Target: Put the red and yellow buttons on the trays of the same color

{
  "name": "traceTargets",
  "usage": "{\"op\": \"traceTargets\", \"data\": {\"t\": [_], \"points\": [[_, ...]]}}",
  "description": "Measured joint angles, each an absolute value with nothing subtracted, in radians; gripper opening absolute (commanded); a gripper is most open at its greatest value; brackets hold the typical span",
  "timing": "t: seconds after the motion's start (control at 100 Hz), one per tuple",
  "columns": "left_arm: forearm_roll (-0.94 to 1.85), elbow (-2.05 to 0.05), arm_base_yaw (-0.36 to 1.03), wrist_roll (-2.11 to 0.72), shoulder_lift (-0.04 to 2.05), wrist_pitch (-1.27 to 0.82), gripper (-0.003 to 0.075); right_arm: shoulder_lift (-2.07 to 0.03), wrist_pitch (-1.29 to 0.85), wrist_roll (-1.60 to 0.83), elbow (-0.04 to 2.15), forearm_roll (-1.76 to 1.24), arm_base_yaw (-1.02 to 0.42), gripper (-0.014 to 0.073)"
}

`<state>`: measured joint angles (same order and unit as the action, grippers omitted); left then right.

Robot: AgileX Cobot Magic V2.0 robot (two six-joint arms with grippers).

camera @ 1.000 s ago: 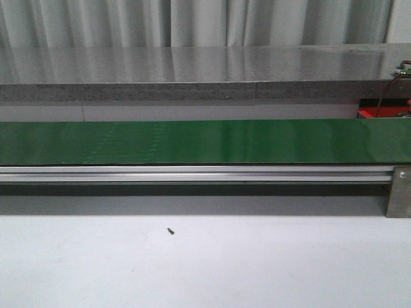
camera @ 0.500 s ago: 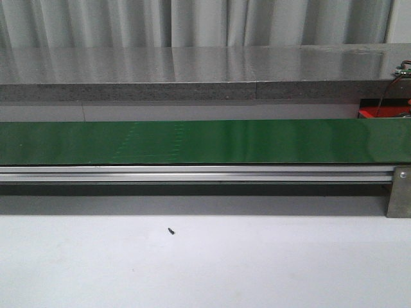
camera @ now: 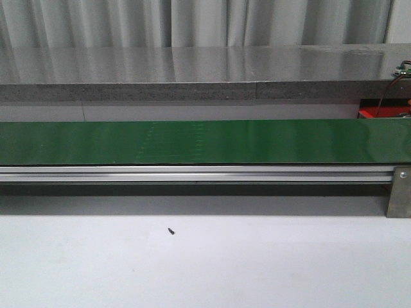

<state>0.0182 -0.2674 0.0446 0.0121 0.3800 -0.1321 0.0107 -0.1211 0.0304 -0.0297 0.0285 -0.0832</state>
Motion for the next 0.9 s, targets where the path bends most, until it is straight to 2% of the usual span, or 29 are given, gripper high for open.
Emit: {"op": "traceTargets", "data": {"t": [0.47,0.9], "points": [[-0.096,-0.016,0.045,0.134,0.011,-0.115,-0.0020,0.011,-0.121,0.032,-0.030,0.029,-0.083,-0.0067],[-0.166,0.007,0.045,0.183,-0.005,-0.061,-0.0020,0.011,-0.119,0.032,-0.030,0.029,-0.083,-0.0067]]}}
